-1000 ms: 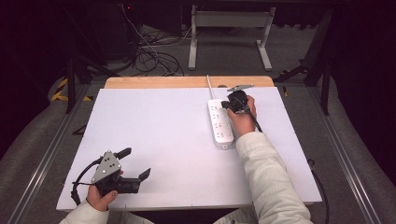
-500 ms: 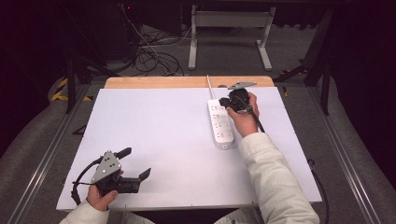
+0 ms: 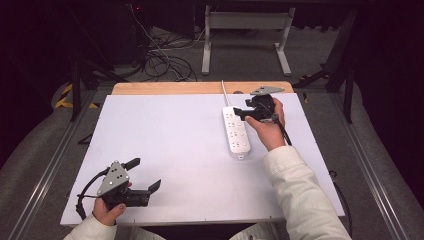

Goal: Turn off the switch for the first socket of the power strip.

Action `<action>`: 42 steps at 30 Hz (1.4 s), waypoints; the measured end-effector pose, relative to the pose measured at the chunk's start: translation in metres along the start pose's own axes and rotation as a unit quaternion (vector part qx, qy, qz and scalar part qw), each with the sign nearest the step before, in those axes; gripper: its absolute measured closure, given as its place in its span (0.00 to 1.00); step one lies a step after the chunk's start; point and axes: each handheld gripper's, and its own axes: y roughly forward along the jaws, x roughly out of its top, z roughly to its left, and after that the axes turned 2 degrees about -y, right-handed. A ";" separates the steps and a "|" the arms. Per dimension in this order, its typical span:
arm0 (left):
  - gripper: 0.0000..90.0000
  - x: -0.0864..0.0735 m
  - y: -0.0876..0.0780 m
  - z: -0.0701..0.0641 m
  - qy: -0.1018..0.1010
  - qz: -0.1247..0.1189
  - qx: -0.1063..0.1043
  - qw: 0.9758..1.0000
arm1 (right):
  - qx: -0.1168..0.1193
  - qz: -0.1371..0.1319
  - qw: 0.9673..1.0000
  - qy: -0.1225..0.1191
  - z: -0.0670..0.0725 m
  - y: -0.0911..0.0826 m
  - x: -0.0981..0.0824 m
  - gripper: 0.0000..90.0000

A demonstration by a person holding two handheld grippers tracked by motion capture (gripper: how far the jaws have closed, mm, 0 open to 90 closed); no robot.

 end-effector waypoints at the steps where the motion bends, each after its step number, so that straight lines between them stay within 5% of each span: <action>1: 0.06 0.000 0.000 0.000 -0.003 0.000 -0.001 1.000 | 0.002 -0.002 1.000 0.000 0.001 -0.003 0.000 0.40; 21: 0.06 0.000 -0.001 0.000 -0.007 -0.002 0.003 1.000 | 0.043 -0.034 0.998 -0.018 0.033 -0.087 -0.020 0.22; 42: 0.05 0.000 -0.003 0.000 -0.001 -0.009 0.003 1.000 | 0.109 -0.056 0.992 -0.020 0.052 -0.132 -0.094 0.16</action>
